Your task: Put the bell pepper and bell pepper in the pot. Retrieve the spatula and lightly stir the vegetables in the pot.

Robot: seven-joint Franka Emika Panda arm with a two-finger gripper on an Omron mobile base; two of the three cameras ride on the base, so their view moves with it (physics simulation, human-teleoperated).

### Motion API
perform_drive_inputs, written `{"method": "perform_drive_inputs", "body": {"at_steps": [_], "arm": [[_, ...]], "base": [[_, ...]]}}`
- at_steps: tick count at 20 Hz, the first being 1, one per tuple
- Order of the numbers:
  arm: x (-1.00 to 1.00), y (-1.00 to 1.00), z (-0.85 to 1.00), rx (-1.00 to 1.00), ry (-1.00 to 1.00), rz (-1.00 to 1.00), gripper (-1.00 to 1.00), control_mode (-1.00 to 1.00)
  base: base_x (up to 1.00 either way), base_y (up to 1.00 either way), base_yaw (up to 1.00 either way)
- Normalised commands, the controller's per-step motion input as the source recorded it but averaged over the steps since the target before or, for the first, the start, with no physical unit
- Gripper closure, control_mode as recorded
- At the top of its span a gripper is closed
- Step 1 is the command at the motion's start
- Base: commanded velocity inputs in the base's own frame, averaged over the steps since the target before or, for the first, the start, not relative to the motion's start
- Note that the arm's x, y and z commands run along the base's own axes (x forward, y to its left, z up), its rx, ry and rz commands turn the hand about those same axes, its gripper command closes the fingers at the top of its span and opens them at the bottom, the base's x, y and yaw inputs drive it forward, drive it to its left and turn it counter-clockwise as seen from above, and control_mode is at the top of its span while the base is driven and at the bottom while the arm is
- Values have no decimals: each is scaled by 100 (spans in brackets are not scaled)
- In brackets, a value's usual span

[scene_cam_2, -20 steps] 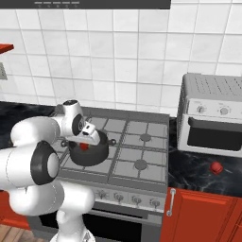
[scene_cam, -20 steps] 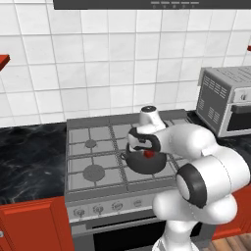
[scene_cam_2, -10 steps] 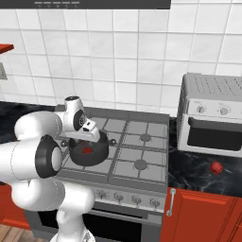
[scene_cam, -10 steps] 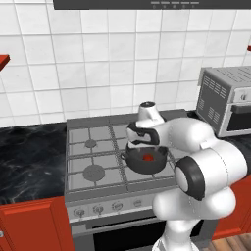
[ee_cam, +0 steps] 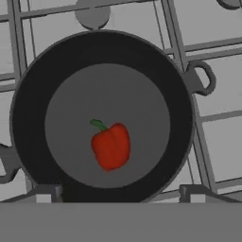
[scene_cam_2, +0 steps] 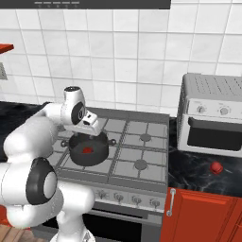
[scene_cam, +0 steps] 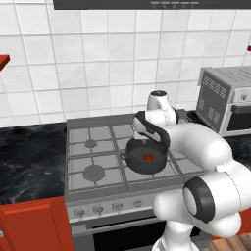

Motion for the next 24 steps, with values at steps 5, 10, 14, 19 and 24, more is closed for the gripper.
{"method": "perform_drive_inputs", "body": {"at_steps": [5, 10, 14, 19, 24], "arm": [[-65, -45, 51, 0, -8, 0, -100, -100], [-62, -65, 34, 0, -1, -1, -100, -100], [-41, -66, 30, -2, 0, -5, -100, -100], [-27, -87, 6, -4, -4, -4, -100, -100], [-9, -96, 0, -3, -11, 0, -100, -100]], "base": [[0, 0, 0], [0, 0, 0], [0, 0, 0], [0, 0, 0], [0, 0, 0]]}}
